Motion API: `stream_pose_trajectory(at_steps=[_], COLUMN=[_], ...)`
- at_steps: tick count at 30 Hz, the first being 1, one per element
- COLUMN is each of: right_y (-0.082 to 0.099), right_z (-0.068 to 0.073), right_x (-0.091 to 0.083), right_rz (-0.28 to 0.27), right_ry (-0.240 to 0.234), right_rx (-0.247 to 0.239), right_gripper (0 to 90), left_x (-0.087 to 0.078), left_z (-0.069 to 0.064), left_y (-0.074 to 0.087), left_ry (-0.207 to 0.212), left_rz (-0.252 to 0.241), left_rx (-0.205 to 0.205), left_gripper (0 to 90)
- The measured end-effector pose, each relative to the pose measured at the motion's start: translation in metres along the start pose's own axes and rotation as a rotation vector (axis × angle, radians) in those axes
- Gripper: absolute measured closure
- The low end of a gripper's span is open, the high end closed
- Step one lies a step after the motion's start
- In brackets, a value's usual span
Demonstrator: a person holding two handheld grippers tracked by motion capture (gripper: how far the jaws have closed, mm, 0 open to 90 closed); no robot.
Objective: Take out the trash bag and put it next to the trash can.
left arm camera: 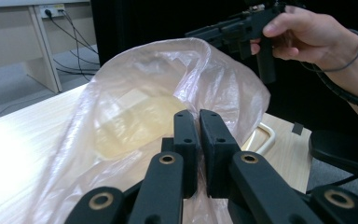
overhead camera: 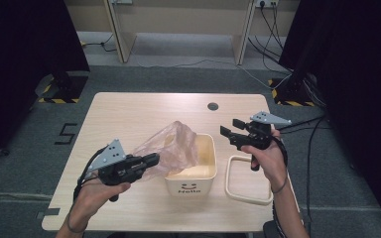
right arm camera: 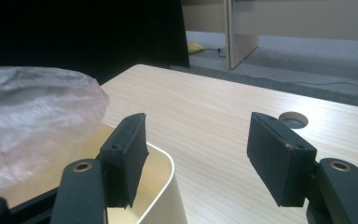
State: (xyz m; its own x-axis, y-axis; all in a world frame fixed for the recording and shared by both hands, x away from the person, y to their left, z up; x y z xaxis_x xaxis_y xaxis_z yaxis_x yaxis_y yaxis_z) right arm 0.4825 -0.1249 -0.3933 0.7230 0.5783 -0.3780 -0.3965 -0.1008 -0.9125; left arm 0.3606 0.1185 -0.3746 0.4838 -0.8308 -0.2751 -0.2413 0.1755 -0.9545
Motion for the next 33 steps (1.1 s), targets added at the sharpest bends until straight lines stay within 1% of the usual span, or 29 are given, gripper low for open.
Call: stream_pose_trajectory(at_steps=[1, 3, 6, 7, 8, 9, 10, 11, 16, 17, 22, 28, 33], right_y=[0.0, 0.001, 0.004, 0.004, 0.005, 0.005, 0.006, 0.006, 0.012, 0.012, 0.015, 0.018, 0.019], right_z=[0.0, -0.002, -0.002, -0.002, -0.004, -0.004, -0.005, -0.005, -0.009, -0.009, -0.013, -0.015, -0.016], right_x=[0.0, 0.0, -0.001, -0.001, -0.001, -0.001, -0.002, -0.002, -0.003, -0.003, -0.003, -0.003, -0.002], right_rz=[0.0, 0.002, 0.01, 0.01, 0.015, 0.015, 0.016, 0.016, 0.031, 0.031, 0.039, 0.045, 0.048], right_ry=[0.0, 0.002, 0.004, 0.004, 0.005, 0.005, 0.01, 0.01, 0.019, 0.019, 0.024, 0.027, 0.03], right_rx=[0.0, 0.005, -0.004, -0.004, 0.0, 0.0, 0.003, 0.003, 0.005, 0.005, 0.012, 0.017, 0.02], right_gripper=[38.2, 38.2, 38.5, 38.5, 38.5, 38.5, 38.6, 38.6, 38.5, 38.5, 38.5, 38.5, 38.5], left_x=[0.0, -0.008, -0.016, -0.016, -0.022, -0.022, -0.029, -0.029, -0.046, -0.046, -0.057, -0.066, -0.069], left_z=[0.0, 0.007, 0.012, 0.012, 0.015, 0.015, 0.019, 0.019, 0.026, 0.026, 0.031, 0.032, 0.033], left_y=[0.0, 0.0, 0.0, 0.0, -0.001, -0.001, -0.002, -0.002, -0.002, -0.002, -0.003, -0.007, -0.006], left_ry=[0.0, -0.018, -0.033, -0.033, -0.042, -0.042, -0.056, -0.056, -0.083, -0.083, -0.105, -0.116, -0.124], left_rz=[0.0, -0.012, -0.023, -0.023, -0.031, -0.031, -0.036, -0.036, -0.052, -0.052, -0.053, -0.058, -0.053], left_rx=[0.0, -0.01, -0.015, -0.015, -0.021, -0.021, -0.025, -0.025, -0.035, -0.035, -0.032, -0.023, -0.023], left_gripper=[85.3, 85.3, 85.3, 85.3, 85.3, 85.3, 85.3, 85.3, 85.2, 85.2, 85.2, 85.1, 85.1])
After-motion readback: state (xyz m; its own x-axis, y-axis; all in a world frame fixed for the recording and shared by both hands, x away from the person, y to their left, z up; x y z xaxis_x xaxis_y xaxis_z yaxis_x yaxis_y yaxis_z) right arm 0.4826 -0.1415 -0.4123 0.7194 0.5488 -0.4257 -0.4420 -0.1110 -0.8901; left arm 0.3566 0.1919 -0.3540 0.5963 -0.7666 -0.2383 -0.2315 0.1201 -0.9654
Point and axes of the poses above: each handheld gripper's, and its own axes: x roughly forward along the jaws, y roughly out of its underside, z roughly to its left, the point moved 10 cm from there along x, roughly forward along the jaws, and after that the axes turned 5 degrees about y, right-handed, at the moved point
